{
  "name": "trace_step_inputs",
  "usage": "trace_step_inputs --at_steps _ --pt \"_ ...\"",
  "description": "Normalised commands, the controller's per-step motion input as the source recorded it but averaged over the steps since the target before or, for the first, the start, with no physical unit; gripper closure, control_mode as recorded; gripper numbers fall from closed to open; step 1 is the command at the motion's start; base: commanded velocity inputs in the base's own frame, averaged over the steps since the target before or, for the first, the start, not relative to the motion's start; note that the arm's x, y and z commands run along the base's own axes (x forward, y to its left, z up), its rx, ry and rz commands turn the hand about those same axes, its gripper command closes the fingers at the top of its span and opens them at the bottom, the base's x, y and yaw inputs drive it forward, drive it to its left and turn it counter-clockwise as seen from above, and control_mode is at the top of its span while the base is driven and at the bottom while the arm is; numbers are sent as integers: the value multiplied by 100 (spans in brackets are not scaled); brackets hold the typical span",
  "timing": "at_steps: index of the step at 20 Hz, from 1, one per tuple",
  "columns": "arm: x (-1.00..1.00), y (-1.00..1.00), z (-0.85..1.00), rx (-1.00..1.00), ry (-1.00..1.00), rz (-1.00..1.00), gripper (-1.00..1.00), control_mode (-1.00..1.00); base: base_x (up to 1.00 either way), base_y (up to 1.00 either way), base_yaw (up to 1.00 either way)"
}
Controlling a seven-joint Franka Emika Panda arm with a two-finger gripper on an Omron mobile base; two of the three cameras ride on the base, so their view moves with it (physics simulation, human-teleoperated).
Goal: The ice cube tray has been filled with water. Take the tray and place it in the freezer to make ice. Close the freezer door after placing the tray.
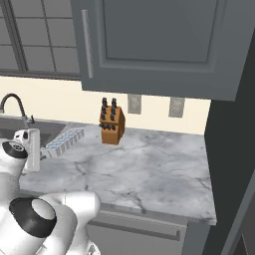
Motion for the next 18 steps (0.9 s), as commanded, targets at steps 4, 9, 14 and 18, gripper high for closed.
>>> trace_step_inputs --at_steps 4,9,14,18 --pt "-8 -40 99 5 -12 0 100 -100 0 0 0" --pt "-16 -52 99 12 -10 -1 100 -100 0 0 0" --pt "-17 -63 90 19 -3 -3 100 -100 0 0 0" --pt "-25 -54 57 21 1 -1 100 -100 0 0 0"
